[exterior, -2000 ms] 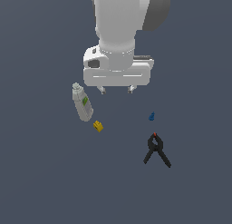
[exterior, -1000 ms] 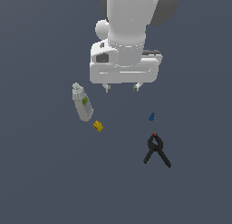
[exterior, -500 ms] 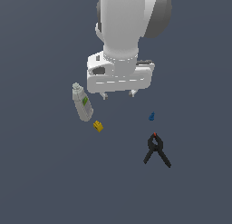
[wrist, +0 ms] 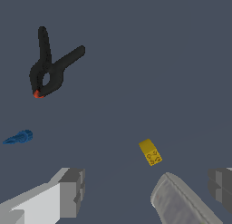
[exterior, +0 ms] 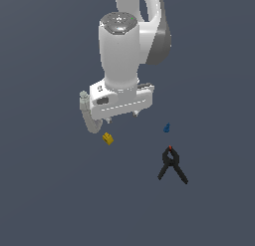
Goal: Pick up a designated object from a clutter of objects.
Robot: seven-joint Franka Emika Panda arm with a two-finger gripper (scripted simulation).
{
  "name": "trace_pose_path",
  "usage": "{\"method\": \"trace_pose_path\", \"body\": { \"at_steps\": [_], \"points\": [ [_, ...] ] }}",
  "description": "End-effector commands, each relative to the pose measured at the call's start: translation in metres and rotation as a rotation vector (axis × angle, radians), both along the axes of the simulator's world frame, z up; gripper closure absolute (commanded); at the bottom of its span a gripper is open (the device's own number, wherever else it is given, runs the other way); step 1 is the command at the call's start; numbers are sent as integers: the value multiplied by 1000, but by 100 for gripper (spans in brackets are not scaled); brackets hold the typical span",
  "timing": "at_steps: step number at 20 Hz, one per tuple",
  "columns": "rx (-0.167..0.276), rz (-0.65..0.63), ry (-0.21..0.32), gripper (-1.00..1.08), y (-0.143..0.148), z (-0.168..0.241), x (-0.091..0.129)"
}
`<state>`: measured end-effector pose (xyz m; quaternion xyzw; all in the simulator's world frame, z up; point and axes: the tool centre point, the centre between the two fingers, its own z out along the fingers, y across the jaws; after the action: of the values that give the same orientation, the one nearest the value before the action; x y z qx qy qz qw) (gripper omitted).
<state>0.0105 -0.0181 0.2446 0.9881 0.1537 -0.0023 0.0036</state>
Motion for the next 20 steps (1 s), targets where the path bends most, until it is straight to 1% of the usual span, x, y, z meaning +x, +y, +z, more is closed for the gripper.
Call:
{"method": "trace_pose_path", "body": {
  "at_steps": [1,10,20],
  "points": [
    [2,49,0,-92,-8,-17,0],
    [7,220,-1,-92,-37,-78,-8],
    [9,399,-2,-92,-66,-138,-26]
  ]
}}
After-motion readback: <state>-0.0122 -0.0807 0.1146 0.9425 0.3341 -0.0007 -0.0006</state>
